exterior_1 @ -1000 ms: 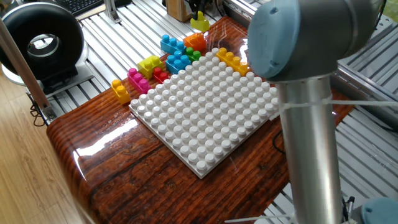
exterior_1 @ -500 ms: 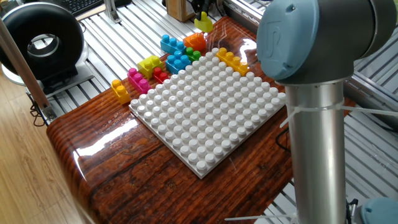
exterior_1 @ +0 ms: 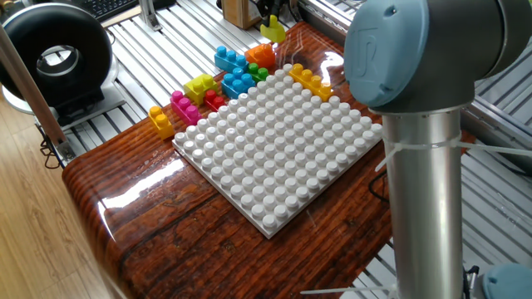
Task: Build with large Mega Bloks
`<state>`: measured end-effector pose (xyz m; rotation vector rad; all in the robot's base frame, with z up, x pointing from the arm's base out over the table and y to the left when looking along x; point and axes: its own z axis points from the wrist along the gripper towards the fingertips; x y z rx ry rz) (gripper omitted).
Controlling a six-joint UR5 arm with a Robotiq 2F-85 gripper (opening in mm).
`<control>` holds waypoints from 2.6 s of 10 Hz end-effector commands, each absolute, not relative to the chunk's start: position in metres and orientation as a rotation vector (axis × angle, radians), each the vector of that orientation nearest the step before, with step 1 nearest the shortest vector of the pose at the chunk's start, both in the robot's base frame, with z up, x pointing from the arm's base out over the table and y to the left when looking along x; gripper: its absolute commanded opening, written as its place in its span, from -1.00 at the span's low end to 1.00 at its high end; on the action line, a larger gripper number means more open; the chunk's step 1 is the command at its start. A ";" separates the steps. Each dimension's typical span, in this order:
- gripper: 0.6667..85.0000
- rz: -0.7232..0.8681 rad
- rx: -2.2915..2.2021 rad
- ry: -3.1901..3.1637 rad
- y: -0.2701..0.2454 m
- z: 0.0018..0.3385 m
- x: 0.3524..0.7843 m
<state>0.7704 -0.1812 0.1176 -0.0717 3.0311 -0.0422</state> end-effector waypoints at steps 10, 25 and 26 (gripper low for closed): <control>-0.99 -0.030 -0.118 3.049 -0.190 0.111 0.795; -0.99 -0.084 -0.083 3.040 -0.199 0.111 0.795; -0.99 -0.053 -0.112 3.052 -0.193 0.110 0.792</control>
